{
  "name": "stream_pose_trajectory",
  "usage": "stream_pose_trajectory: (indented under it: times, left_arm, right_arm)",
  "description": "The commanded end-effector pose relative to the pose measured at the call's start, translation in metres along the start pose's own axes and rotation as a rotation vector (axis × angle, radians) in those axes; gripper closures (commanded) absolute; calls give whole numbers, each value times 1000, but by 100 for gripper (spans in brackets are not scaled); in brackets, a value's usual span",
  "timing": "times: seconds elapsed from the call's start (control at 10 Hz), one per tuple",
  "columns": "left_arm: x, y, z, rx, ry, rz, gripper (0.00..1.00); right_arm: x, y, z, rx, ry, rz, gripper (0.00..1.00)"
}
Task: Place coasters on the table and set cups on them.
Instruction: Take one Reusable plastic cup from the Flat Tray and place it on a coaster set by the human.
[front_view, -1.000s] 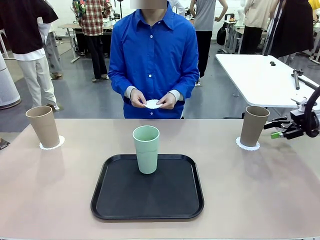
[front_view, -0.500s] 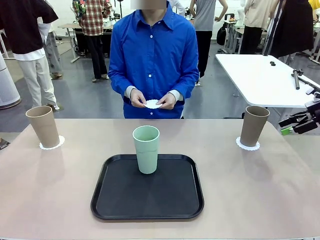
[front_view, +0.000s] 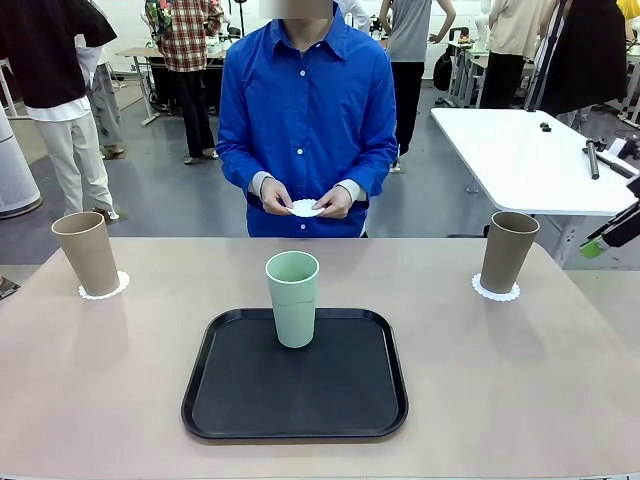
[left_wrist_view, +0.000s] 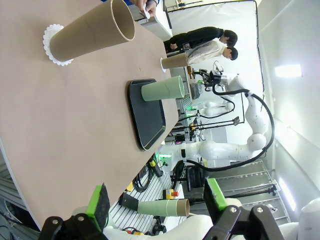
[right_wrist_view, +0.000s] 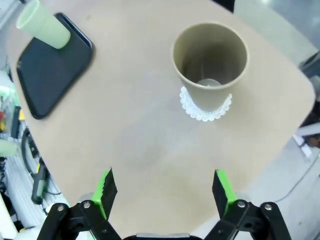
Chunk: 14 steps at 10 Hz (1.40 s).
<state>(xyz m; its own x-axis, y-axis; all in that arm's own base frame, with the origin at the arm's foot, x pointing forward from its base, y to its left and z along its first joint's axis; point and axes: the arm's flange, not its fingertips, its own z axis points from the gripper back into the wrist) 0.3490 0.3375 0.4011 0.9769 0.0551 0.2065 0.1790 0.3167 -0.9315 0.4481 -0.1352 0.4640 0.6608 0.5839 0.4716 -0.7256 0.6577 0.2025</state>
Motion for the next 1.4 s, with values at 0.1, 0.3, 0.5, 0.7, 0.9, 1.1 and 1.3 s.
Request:
stream_pose_trajectory:
  times: [0.1,0.3,0.5,0.7,0.9,1.1,1.3]
  left_arm:
    - [-1,-2,1,6,-4,0,0]
    - [-1,-2,1,6,-4,0,0]
    - [-1,-2,1,6,-4,0,0]
    - [-1,-2,1,6,-4,0,0]
    - [-1,-2,1,6,-4,0,0]
    - [-1,-2,1,6,-4,0,0]
    - [-1,-2,1,6,-4,0,0]
  right_arm:
    - [33,46,7,-84,63,-95,0]
    - [55,70,6,-165,137,-155,0]
    - [54,60,18,-113,83,-104,0]
    - [54,60,18,-113,83,-104,0]
    - [54,60,18,-113,83,-104,0]
    - [54,60,18,-113,83,-104,0]
    - [54,60,18,-113,83,-104,0]
